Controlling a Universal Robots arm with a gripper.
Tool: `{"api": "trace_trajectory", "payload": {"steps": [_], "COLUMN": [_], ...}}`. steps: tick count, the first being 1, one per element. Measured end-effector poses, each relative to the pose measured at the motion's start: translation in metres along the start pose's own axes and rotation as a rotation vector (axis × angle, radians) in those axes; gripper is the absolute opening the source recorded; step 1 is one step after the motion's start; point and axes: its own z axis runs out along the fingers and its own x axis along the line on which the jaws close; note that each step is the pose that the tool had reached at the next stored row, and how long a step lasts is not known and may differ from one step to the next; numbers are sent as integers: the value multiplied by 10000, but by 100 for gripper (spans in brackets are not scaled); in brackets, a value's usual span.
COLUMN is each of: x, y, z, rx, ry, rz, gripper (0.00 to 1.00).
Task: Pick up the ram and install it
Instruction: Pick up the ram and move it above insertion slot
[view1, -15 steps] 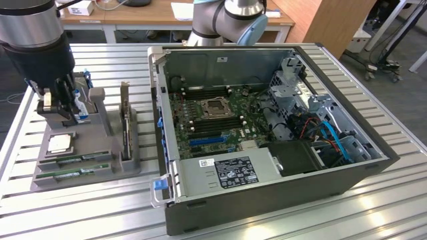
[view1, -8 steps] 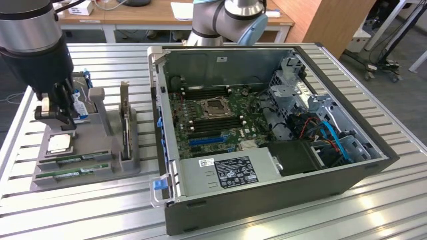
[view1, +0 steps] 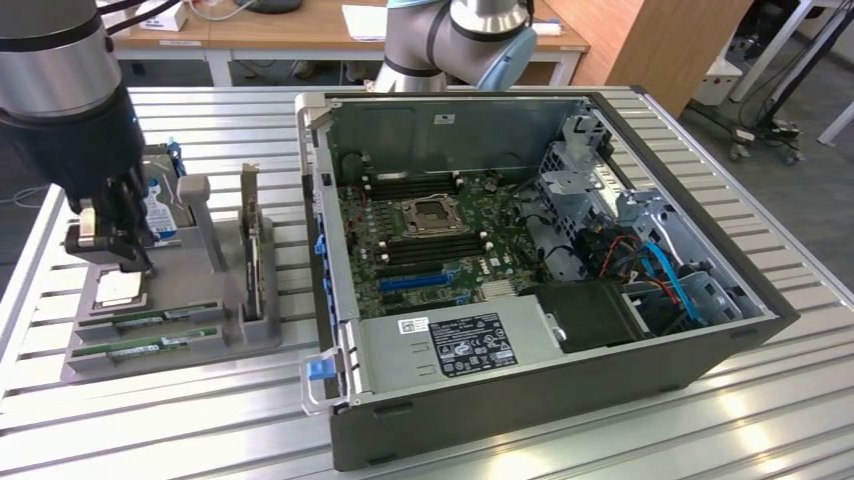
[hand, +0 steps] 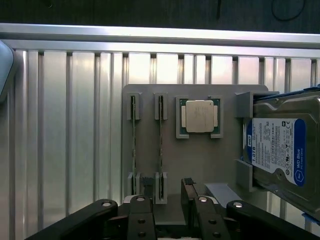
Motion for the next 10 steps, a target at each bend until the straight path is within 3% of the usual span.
{"api": "trace_trajectory", "payload": {"steps": [10], "x": [38], "y": [0], "z": [-1], "rx": [0], "ry": [3], "rz": [0], "gripper": [36]}}
